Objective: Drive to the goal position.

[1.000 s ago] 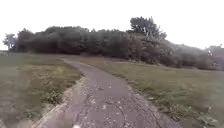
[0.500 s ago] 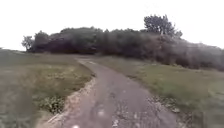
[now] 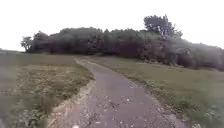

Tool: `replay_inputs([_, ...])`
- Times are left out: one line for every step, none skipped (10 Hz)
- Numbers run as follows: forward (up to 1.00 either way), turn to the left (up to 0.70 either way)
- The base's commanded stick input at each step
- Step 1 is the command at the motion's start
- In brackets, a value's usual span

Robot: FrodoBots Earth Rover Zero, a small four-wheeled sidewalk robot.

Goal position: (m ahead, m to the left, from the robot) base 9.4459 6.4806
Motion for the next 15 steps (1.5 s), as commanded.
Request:
replay_inputs([0.85, 0.01])
replay_inputs([0.85, 0.01])
replay_inputs([0.85, 0.01])
replay_inputs([0.85, 0.01])
replay_inputs([0.85, 0.01])
replay_inputs([0.85, 0.01])
replay_inputs([0.85, 0.01])
replay_inputs([0.85, 0.01])
replay_inputs([0.85, 0.01])
replay_inputs([0.85, 0.01])
replay_inputs([0.85, 0.01])
replay_inputs([0.85, 0.01])
replay_inputs([0.85, 0.01])
replay_inputs([0.85, 0.01])
replay_inputs([0.85, 0.01])
